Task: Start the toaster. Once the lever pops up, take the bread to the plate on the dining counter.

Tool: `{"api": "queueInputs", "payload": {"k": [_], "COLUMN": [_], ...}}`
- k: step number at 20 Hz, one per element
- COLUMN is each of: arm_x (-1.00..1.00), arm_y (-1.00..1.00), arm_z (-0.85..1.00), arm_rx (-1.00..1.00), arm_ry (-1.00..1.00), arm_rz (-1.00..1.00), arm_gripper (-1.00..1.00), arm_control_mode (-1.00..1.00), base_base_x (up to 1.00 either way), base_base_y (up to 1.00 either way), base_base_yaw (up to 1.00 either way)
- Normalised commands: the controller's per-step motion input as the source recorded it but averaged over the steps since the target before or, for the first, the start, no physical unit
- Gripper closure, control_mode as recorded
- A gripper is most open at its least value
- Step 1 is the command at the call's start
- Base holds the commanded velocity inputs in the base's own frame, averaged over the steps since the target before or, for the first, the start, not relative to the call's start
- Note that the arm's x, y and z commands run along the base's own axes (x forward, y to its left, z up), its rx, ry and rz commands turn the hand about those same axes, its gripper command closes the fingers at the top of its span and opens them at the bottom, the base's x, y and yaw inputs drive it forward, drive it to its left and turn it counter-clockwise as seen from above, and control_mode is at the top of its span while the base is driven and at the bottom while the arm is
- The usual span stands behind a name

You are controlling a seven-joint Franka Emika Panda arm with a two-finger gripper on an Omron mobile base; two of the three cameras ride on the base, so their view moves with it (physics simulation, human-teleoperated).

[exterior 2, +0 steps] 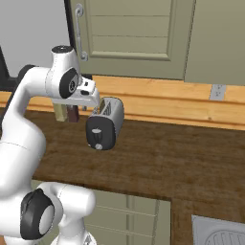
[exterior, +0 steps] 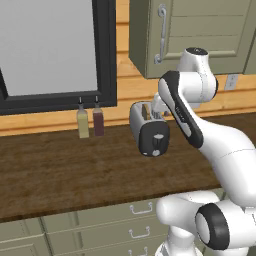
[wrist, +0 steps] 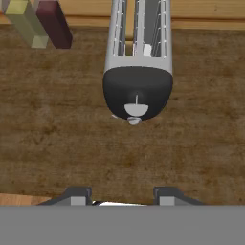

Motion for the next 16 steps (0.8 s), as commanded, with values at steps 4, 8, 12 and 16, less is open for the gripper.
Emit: {"api": "queueInputs", "payload": {"k": [4,8,12,16], "arm_x": [-0.06,0.00,0.01,0.12], "arm_y": [0.11,0.27,0.25,0.11], "arm_z": [-0.03,-0.15,-0.28,-0.37], "arm_rx": [-0.01,-0.02,-0.07,-0.04], "arm_ry": [0.00,0.03,0.00,0.00], "arm_rz": [0.00,0.00,0.00,0.01], "arm_gripper": [-1.00,-1.00,-1.00,-1.00], "arm_control_mode": [-1.00,-1.00,-1.00,-1.00], "base_base_x": [0.00,0.00,0.00,0.00], "base_base_y": [0.00,0.00,0.00,0.00], "base_base_yaw": [0.00,0.00,0.00,0.00]}}
